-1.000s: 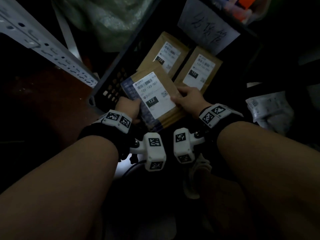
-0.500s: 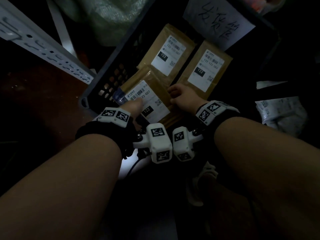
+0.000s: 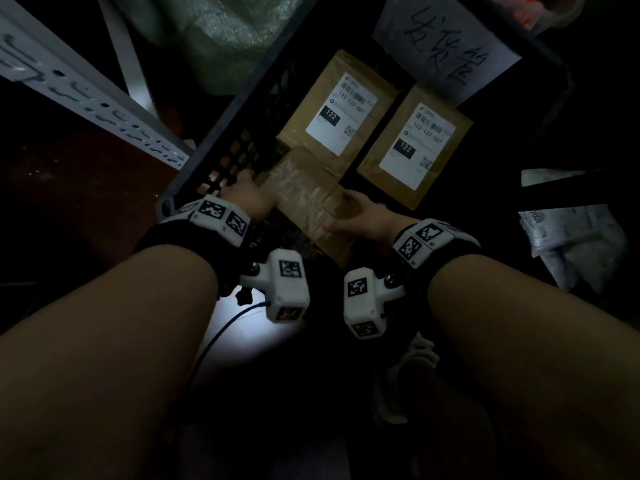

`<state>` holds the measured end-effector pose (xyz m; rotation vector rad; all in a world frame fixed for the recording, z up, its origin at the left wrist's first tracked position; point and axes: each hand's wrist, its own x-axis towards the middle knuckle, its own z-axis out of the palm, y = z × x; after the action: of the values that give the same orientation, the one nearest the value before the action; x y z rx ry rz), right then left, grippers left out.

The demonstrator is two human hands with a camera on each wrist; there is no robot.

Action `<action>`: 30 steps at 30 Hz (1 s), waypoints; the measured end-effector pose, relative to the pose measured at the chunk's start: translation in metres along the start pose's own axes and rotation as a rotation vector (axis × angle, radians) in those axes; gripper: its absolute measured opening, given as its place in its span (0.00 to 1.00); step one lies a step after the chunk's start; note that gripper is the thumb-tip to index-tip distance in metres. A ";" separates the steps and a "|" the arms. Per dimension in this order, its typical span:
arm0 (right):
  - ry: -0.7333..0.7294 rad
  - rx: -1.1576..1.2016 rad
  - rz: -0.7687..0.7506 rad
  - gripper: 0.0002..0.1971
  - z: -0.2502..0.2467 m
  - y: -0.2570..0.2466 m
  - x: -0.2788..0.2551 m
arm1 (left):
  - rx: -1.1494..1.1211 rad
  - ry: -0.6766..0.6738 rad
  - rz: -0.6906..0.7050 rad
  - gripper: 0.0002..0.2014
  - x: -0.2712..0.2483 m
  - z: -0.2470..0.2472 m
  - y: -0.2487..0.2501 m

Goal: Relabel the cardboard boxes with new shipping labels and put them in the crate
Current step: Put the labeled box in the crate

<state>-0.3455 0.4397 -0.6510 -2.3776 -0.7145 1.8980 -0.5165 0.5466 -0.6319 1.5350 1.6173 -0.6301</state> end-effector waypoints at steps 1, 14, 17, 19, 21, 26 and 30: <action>0.025 0.033 0.024 0.53 0.002 0.003 0.003 | -0.035 -0.020 -0.016 0.36 0.003 -0.001 0.000; 0.022 0.622 0.291 0.17 -0.008 0.025 -0.015 | -0.215 0.194 0.216 0.15 -0.020 -0.018 0.021; 0.025 0.651 0.299 0.16 -0.020 0.024 -0.022 | -0.289 0.211 0.348 0.12 -0.030 -0.030 0.027; 0.051 0.662 0.295 0.16 -0.024 0.022 -0.026 | -0.273 0.247 0.387 0.11 -0.035 -0.034 0.032; 0.087 0.692 0.270 0.21 -0.023 0.018 -0.027 | -0.200 0.279 0.376 0.13 -0.033 -0.033 0.034; 0.003 0.742 0.249 0.38 -0.005 0.003 -0.016 | 0.020 0.223 0.274 0.22 -0.006 -0.024 0.027; 0.063 0.803 0.180 0.23 0.008 -0.001 0.006 | 0.121 0.067 0.195 0.29 0.011 -0.017 0.024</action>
<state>-0.3519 0.4407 -0.6585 -1.9859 0.2557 1.6885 -0.4958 0.5700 -0.6280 1.7949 1.4775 -0.5834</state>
